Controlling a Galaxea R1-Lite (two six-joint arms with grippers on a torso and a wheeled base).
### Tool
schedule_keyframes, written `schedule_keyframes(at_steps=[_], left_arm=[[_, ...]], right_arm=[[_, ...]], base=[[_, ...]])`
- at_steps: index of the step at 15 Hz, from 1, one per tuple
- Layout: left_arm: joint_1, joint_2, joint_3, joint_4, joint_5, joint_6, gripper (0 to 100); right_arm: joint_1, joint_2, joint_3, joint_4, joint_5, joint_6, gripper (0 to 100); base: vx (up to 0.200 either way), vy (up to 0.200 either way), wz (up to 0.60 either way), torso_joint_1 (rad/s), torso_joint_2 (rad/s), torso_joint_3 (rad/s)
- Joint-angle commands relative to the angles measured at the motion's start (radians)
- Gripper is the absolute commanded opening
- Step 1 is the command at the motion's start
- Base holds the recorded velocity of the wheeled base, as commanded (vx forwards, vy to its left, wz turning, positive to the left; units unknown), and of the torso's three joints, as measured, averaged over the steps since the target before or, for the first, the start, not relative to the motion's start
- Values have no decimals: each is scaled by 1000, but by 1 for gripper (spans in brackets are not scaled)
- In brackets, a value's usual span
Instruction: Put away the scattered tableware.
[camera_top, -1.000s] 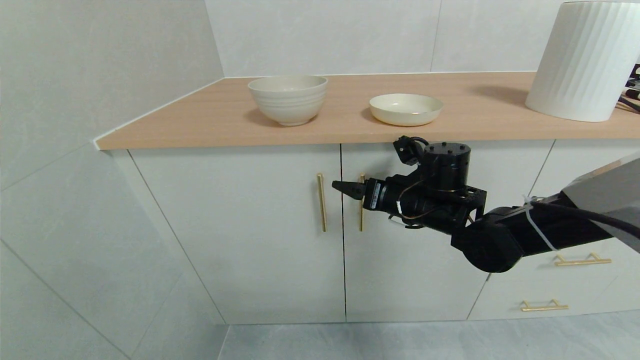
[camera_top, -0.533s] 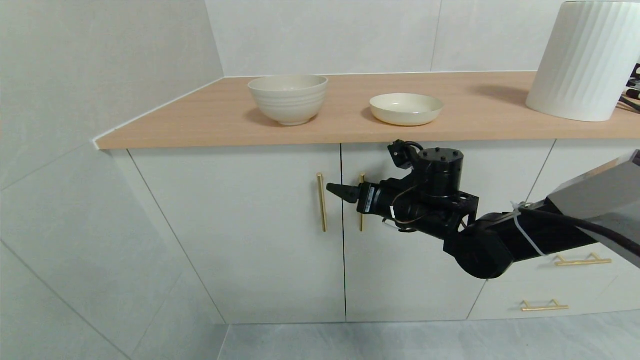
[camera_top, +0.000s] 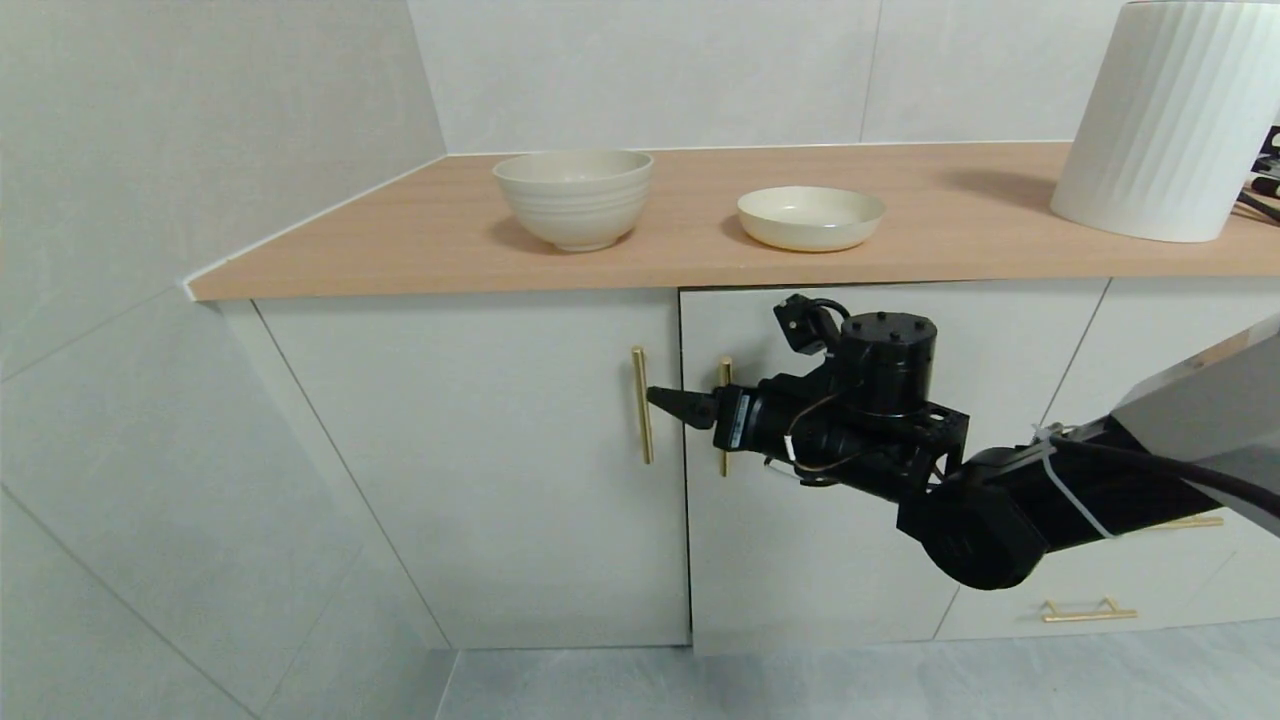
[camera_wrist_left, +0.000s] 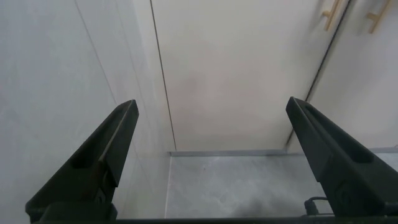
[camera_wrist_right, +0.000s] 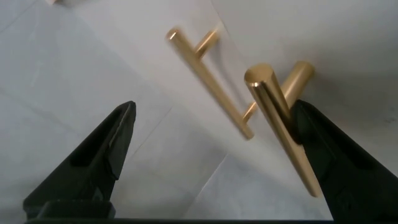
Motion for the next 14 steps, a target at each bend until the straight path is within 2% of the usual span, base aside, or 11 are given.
schedule_keyframes(at_steps=[1, 4, 5, 7, 9, 11, 14], left_arm=[[1, 0, 0, 0, 0, 0, 100], [1, 0, 0, 0, 0, 0, 100], [0, 0, 0, 0, 0, 0, 100], [1, 0, 0, 0, 0, 0, 100], [0, 0, 0, 0, 0, 9, 100], [1, 0, 0, 0, 0, 1, 100], [0, 0, -2, -9, -6, 37, 100]], right_arm=[[5, -49, 65, -20, 52, 0, 100], [5, -103, 163, -63, 90, -3, 100], [3, -142, 261, -128, 146, -5, 100], [2, -159, 344, -231, 222, -3, 100], [3, -165, 410, -260, 235, -6, 100], [3, -168, 448, -283, 250, -6, 100], [3, -168, 519, -377, 285, -5, 100]], base=[[0, 0, 0, 0, 0, 0], [0, 0, 0, 0, 0, 0], [0, 0, 0, 0, 0, 0], [0, 0, 0, 0, 0, 0], [0, 0, 0, 0, 0, 0], [0, 0, 0, 0, 0, 0], [0, 0, 0, 0, 0, 0]])
